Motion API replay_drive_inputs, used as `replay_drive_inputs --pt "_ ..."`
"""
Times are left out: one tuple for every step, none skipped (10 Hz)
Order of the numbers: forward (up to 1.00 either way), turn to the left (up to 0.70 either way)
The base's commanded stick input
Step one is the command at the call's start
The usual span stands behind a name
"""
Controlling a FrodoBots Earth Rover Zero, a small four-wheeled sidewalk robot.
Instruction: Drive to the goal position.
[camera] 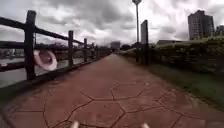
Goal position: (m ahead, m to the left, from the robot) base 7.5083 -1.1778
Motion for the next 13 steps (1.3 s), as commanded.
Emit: replay_drive_inputs --pt "0.70 0.00" --pt "0.70 0.00" --pt "0.70 0.00" --pt "0.70 0.00" --pt "0.70 0.00" --pt "0.70 0.00" --pt "0.70 0.00" --pt "0.70 0.00" --pt "0.70 0.00" --pt "0.70 0.00" --pt "0.70 0.00" --pt "0.70 0.00" --pt "0.70 0.00"
